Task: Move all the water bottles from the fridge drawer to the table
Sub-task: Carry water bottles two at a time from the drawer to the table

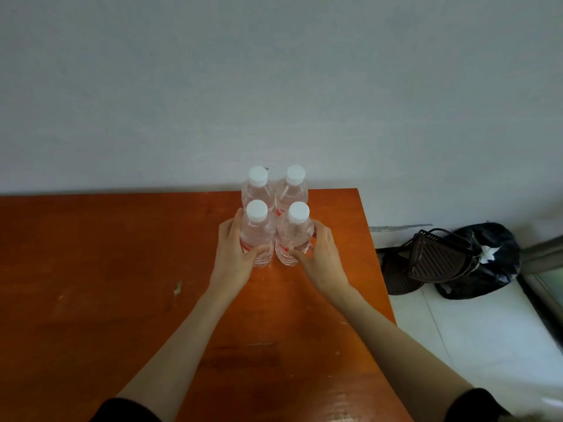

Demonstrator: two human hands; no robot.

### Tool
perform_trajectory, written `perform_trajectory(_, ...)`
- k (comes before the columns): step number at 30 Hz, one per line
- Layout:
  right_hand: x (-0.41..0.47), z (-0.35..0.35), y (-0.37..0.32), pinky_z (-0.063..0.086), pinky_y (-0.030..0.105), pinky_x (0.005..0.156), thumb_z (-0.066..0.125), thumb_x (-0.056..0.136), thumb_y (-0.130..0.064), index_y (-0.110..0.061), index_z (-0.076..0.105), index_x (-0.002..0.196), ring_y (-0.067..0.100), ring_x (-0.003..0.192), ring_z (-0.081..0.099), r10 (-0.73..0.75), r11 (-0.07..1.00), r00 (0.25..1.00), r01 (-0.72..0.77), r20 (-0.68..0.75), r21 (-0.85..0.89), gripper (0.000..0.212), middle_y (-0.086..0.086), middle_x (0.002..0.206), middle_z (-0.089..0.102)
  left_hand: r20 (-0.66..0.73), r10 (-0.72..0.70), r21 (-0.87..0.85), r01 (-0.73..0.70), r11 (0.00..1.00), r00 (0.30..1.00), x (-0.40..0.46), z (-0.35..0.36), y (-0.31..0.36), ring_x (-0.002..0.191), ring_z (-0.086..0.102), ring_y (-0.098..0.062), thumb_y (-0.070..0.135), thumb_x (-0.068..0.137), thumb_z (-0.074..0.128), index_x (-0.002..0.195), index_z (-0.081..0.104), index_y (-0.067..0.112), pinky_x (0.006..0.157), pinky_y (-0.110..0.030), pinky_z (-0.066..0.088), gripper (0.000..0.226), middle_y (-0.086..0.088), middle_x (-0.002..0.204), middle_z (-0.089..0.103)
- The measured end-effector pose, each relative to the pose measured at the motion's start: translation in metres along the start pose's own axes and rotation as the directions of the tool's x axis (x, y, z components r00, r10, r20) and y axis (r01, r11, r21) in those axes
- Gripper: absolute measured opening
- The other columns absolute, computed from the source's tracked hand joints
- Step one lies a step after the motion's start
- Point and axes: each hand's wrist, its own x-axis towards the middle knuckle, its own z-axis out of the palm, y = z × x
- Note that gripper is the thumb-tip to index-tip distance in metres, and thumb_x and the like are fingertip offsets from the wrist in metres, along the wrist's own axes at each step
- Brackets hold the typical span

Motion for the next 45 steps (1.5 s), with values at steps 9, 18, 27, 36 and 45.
perform_trajectory(9,-0.006,-0.001,-0.006,0.036,0.033,0.105,0.068,0.083,-0.024,-0.014,0.028,0.141,0.021,0.131,0.04,-0.005,1.0,1.0,0.005,0.011,0.029,0.071,0.004,0.144,0.037,-0.004,-0.096,0.037,0.096,0.995,0.995,-0.005,0.004,0.007,0.137,0.031,-0.024,0.03,0.083,0.066,0.148,0.015,0.017,0.108,-0.039,0.031,0.084,-0.008,0.15,0.024)
perform_trajectory(18,-0.076,-0.055,0.025,0.032,0.037,0.111,0.05,0.093,-0.039,-0.016,0.021,0.146,0.021,0.138,0.031,-0.029,0.966,0.999,0.017,-0.041,-0.258,0.065,0.004,0.153,0.024,-0.032,0.082,0.002,-0.082,0.997,0.996,-0.088,0.021,0.039,0.12,0.046,-0.014,0.03,0.088,0.057,0.135,0.039,0.015,0.1,-0.03,0.041,0.052,-0.004,0.134,0.043)
perform_trajectory(27,-0.25,-0.185,0.103,0.004,0.053,0.115,0.036,0.086,-0.065,-0.025,0.011,0.149,0.023,0.146,0.007,-0.094,0.748,0.94,-0.152,-0.329,-0.646,0.078,0.001,0.158,0.007,0.422,0.577,0.238,-0.7,0.674,0.699,-0.187,0.083,0.15,0.145,-0.001,-0.017,0.048,0.091,0.044,0.147,0.014,0.029,0.117,-0.038,0.006,0.066,0.003,0.157,0.001)
perform_trajectory(36,-0.528,-0.295,0.17,-0.004,0.06,0.112,0.031,0.075,-0.08,-0.035,-0.007,0.147,0.026,0.145,-0.011,0.066,0.524,0.745,-0.592,-0.664,-0.612,0.093,-0.001,0.157,-0.014,0.572,0.797,0.108,-0.981,0.161,0.194,-0.387,0.169,0.27,0.144,-0.011,-0.025,0.07,0.079,0.014,0.145,-0.007,0.034,0.113,-0.052,-0.007,0.078,-0.002,0.157,-0.009)
perform_trajectory(45,-0.77,-0.331,0.216,-0.006,0.057,0.109,0.031,0.074,-0.078,-0.031,-0.003,0.146,0.028,0.145,-0.001,0.228,0.36,0.409,-0.879,-0.883,-0.314,0.092,0.004,0.158,-0.001,0.517,0.819,-0.248,-0.959,-0.135,-0.249,-0.606,0.259,0.356,0.145,-0.001,-0.027,0.067,0.081,0.019,0.147,0.006,0.032,0.113,-0.056,0.005,0.076,-0.003,0.158,0.001)
